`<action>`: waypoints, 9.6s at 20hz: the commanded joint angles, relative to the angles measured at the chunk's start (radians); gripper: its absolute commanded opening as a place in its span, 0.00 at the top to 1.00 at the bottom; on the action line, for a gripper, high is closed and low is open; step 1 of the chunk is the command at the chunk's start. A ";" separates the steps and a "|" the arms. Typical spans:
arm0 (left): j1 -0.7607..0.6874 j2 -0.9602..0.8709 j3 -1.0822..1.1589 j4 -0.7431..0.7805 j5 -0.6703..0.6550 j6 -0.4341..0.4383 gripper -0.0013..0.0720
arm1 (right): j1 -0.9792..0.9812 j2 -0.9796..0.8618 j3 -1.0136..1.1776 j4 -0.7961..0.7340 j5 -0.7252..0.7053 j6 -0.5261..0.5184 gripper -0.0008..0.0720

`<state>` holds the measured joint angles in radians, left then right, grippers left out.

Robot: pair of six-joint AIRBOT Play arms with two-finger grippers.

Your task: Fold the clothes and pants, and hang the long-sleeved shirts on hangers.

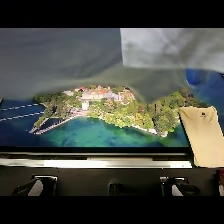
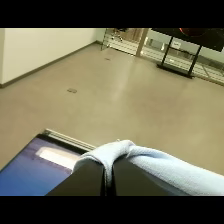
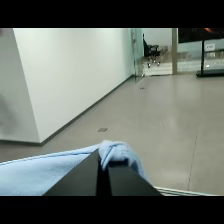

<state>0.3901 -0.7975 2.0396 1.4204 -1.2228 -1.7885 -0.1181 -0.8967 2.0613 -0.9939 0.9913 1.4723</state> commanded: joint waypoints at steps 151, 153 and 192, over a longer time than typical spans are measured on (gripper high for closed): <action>-0.026 -0.390 -1.106 -0.211 0.256 0.063 0.96 | 0.112 -0.422 -0.959 0.064 0.022 -0.031 0.95; -0.040 -0.456 -1.053 -0.208 0.278 0.071 0.96 | 0.112 -0.523 -0.846 0.036 0.023 -0.019 0.95; -0.201 -0.782 -0.425 0.248 0.040 -0.121 0.04 | -0.232 -1.048 -0.290 0.152 0.520 -0.102 0.15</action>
<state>0.1898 -1.5902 1.6024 1.6417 -1.1690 -1.8938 -0.3016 -1.8709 1.7645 -0.9333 1.4101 1.4757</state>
